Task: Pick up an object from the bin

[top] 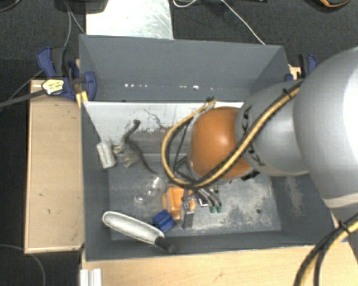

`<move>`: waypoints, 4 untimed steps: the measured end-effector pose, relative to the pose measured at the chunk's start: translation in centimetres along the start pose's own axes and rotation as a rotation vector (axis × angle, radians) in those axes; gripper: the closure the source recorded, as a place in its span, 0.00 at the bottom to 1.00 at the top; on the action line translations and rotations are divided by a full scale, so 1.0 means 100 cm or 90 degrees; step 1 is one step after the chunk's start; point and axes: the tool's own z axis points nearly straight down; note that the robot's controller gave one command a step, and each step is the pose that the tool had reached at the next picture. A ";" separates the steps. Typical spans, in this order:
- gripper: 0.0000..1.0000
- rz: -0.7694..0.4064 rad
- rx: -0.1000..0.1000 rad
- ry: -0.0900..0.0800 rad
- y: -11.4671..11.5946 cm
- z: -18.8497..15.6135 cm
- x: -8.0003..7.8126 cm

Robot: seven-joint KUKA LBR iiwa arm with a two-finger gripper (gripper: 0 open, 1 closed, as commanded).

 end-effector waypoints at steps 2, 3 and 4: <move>1.00 -0.092 0.002 -0.003 -0.016 -0.018 -0.029; 1.00 -0.091 0.001 -0.003 -0.016 -0.018 -0.029; 1.00 -0.090 0.001 -0.003 -0.016 -0.018 -0.029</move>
Offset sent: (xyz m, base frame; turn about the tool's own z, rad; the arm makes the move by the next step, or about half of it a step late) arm 0.0000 0.0000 0.0000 0.0000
